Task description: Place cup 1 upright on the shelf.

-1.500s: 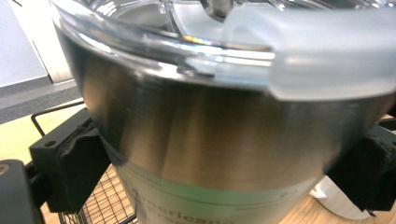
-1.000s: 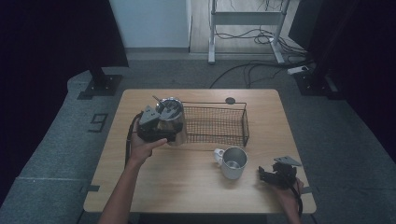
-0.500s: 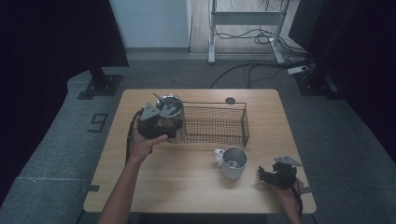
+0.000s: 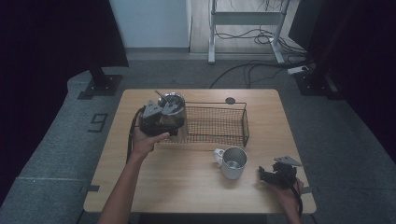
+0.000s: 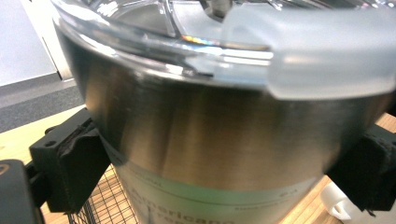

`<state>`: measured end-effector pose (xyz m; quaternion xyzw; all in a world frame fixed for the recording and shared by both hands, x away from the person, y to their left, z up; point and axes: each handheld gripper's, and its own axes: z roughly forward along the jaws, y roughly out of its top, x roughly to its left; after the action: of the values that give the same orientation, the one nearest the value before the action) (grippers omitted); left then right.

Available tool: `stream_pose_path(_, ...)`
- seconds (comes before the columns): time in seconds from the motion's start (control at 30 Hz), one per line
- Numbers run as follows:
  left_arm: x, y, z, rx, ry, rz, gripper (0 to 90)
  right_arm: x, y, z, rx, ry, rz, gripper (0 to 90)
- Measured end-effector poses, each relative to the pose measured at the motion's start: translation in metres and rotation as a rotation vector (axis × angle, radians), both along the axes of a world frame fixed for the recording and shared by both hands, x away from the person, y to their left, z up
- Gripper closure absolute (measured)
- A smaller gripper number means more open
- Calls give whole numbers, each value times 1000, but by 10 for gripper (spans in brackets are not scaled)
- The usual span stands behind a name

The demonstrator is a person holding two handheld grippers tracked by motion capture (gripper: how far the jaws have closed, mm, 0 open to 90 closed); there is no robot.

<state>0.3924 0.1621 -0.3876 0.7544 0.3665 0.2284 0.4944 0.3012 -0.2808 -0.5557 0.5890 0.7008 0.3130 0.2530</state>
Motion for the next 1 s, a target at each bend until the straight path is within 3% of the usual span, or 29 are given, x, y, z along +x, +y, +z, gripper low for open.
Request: stream_pose_path(1.0, 18, -4, 4, -4, -3, 21, 42, 0, 0, 0, -1, -4, -4, 125)
